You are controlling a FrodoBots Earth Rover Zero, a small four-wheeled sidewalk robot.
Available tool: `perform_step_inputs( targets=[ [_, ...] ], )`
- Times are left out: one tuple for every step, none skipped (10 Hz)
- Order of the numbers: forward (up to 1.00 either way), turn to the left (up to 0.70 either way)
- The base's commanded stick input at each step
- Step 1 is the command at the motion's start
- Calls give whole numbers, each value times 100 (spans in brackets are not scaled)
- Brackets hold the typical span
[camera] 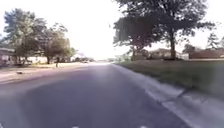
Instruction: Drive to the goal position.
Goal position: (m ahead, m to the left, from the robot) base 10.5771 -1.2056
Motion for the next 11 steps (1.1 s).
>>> perform_step_inputs(
  targets=[
    [100, 3],
    [100, 3],
    [100, 3],
    [100, 3],
    [100, 3],
    [100, 7],
    [100, 13],
    [100, 26],
    [100, 12],
    [100, 2],
    [100, 2]
  ],
)
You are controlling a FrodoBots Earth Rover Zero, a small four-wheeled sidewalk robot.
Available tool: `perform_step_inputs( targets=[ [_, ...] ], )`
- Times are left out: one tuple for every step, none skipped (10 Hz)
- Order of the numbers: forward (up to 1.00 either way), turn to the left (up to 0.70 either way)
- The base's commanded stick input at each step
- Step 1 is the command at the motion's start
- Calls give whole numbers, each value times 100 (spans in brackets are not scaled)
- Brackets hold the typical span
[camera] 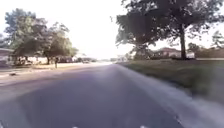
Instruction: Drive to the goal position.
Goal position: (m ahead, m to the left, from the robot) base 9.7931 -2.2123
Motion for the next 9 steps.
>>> perform_step_inputs(
  targets=[
    [100, 2],
    [100, 2],
    [100, 2],
    [100, 2],
    [100, 2],
    [100, 2],
    [100, 0],
    [100, 0],
    [100, 0]
  ],
)
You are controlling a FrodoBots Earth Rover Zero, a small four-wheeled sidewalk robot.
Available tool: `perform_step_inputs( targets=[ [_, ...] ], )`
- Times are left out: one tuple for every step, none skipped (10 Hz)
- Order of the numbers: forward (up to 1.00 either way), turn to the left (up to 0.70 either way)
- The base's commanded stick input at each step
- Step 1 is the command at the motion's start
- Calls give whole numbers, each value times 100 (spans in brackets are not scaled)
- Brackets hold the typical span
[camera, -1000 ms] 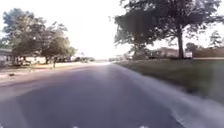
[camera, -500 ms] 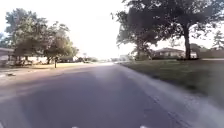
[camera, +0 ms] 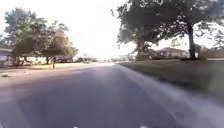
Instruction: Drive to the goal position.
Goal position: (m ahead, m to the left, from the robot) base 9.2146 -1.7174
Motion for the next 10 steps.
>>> perform_step_inputs(
  targets=[
    [100, 0],
    [100, 0],
    [100, -3],
    [100, -3],
    [100, 0],
    [100, 0],
    [100, 0],
    [100, 0],
    [100, 0],
    [100, 0]
  ],
)
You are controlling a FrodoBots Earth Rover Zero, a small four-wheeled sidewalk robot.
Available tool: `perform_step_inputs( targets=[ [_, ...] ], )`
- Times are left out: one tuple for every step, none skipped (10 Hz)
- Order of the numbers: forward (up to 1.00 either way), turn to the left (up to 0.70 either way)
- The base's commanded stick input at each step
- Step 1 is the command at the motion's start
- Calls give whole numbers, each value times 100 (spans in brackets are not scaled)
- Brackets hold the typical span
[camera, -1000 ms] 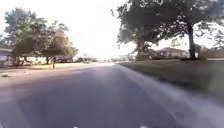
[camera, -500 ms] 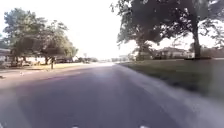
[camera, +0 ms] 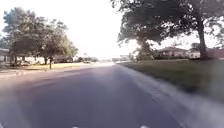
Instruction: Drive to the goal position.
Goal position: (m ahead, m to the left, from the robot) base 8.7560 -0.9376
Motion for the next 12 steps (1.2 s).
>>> perform_step_inputs(
  targets=[
    [100, 0],
    [100, 0],
    [100, 0],
    [100, 0],
    [100, 0],
    [100, 0],
    [100, 0],
    [100, -4],
    [100, -8],
    [100, -18],
    [100, -17],
    [100, -8]
  ],
)
